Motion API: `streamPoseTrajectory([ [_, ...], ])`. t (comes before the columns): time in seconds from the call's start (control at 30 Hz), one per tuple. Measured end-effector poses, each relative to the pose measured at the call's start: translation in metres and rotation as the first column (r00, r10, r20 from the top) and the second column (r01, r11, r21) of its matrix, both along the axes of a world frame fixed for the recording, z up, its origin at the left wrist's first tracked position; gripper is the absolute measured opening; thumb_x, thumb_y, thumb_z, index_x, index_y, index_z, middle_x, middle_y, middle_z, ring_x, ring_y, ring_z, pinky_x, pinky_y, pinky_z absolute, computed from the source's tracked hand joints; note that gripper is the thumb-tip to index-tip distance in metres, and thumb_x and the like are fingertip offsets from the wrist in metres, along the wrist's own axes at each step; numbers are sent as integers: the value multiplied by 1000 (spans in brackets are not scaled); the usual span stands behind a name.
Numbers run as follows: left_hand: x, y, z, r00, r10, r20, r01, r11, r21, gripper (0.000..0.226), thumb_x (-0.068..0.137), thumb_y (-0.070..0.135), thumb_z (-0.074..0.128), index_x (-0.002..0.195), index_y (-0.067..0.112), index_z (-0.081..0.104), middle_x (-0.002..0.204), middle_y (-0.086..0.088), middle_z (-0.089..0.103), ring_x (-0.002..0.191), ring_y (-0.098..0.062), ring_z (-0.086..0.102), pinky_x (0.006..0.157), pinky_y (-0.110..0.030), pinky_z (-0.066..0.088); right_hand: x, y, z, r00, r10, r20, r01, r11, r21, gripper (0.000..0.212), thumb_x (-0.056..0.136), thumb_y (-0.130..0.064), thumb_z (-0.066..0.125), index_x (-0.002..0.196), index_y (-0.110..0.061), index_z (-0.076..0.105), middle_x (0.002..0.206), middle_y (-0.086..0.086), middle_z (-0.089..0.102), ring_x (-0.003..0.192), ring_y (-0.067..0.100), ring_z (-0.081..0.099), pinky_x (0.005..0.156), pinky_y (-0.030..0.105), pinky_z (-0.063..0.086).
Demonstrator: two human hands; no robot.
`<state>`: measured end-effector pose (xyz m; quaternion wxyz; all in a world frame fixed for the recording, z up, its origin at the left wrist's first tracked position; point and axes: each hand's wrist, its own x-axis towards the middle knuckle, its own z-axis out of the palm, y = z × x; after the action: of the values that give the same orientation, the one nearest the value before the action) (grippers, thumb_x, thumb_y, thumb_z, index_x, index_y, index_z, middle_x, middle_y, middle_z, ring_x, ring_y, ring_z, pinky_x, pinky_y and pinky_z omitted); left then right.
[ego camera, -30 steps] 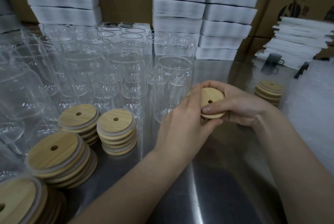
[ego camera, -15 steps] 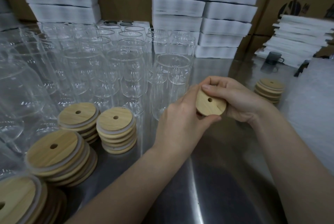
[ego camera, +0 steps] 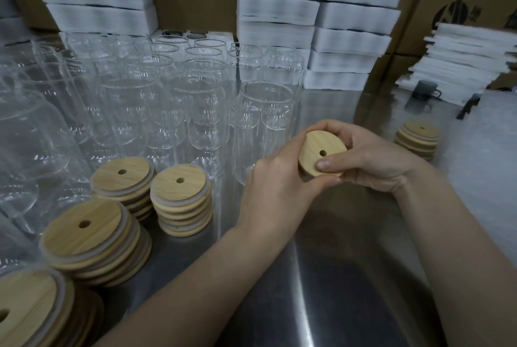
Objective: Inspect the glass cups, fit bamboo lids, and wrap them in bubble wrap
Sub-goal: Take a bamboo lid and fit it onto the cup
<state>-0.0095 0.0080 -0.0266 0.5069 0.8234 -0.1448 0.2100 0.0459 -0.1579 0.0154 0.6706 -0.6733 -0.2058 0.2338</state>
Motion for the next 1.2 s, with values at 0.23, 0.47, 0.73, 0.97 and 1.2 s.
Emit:
streamPoseTrajectory([
  [0.23,-3,-4,1,994,17,105,-32,990,140,64,81,52,71,135,20,59,106,2,71,96,-16,65,82,-38,52,-1,9,3,992,-123,26,124,992,-6,23,82,-28,62,95,-10,68,79,5,72,68,15,71,52,23,56],
  [0.47,-5,-5,5,986,-106,-128,67,958,-278,31,88,59,56,91,33,73,74,11,71,62,-10,70,59,-29,56,-1,3,6,987,-99,126,111,989,-98,65,81,-72,41,98,-22,78,79,4,60,53,12,51,43,21,40],
  [0.73,-8,-4,18,760,-510,-402,62,672,-738,55,99,54,36,99,5,63,72,-21,72,47,-27,68,39,-26,52,-6,-4,8,977,22,212,8,990,-143,67,55,-34,93,117,-28,70,90,3,65,65,29,43,39,20,38],
  [0.97,-7,-2,15,673,-630,-388,106,601,-792,62,100,55,32,106,2,63,76,-21,73,56,-25,71,46,-27,55,-7,3,6,947,-41,319,83,989,-120,51,57,-13,82,99,-42,73,89,-9,67,91,27,48,68,40,34],
  [1.2,-3,-4,16,648,-654,-391,91,576,-812,61,102,51,31,108,-1,62,80,-20,73,60,-28,72,50,-30,58,-3,8,4,896,-177,408,234,968,-95,32,59,-37,83,90,-36,76,87,-5,71,84,20,61,80,50,42],
])
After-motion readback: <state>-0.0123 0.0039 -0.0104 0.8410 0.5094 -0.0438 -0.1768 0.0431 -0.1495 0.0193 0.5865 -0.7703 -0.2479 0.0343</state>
